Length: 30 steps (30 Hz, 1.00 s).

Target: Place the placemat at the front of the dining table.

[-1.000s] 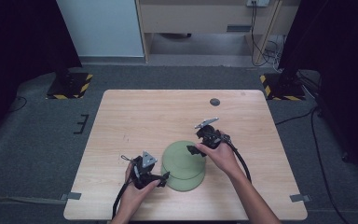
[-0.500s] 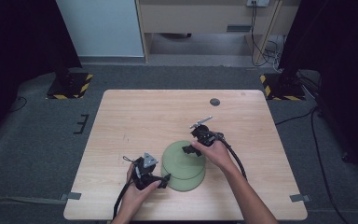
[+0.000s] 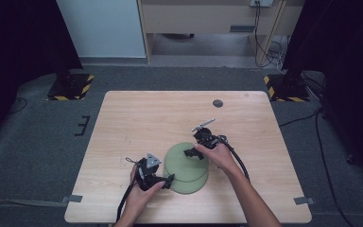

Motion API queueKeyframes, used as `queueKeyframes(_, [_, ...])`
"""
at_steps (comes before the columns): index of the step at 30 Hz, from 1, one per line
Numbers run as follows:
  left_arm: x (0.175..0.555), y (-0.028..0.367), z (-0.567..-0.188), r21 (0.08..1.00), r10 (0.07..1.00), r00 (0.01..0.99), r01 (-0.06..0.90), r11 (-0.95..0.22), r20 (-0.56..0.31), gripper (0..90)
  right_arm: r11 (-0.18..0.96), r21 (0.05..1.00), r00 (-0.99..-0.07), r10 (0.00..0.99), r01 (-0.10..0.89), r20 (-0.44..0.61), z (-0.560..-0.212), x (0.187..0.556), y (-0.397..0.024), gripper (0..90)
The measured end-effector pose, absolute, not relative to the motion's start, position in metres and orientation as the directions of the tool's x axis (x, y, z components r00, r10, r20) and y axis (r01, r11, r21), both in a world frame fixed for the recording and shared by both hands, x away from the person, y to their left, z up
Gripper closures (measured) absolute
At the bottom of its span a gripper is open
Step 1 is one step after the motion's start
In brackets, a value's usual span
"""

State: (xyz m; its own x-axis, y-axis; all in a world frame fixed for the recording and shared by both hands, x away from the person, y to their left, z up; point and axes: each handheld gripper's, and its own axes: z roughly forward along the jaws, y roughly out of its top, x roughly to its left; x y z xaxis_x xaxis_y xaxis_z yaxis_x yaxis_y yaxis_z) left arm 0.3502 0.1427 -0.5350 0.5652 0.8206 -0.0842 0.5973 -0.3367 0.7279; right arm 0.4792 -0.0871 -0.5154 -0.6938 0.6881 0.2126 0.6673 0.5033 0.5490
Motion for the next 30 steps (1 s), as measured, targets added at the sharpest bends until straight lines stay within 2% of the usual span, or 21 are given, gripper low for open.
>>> queueKeyframes(10, [0.353,0.141,-0.534,0.719,0.825,0.557,0.611,-0.332,-0.093,0.0,0.514,0.544,-0.703,0.677,0.663,0.217,-0.514,0.476,-0.082,19.7])
queueKeyframes(17, [0.354,0.141,-0.533,0.712,0.826,0.556,0.618,-0.333,-0.096,0.0,0.530,0.556,-0.715,0.676,0.641,0.179,-0.506,0.473,-0.082,22.0])
queueKeyframes(30, [0.354,0.140,-0.532,0.708,0.827,0.556,0.618,-0.342,-0.085,0.0,0.520,0.604,-0.731,0.663,0.604,0.161,-0.474,0.458,-0.084,33.4])
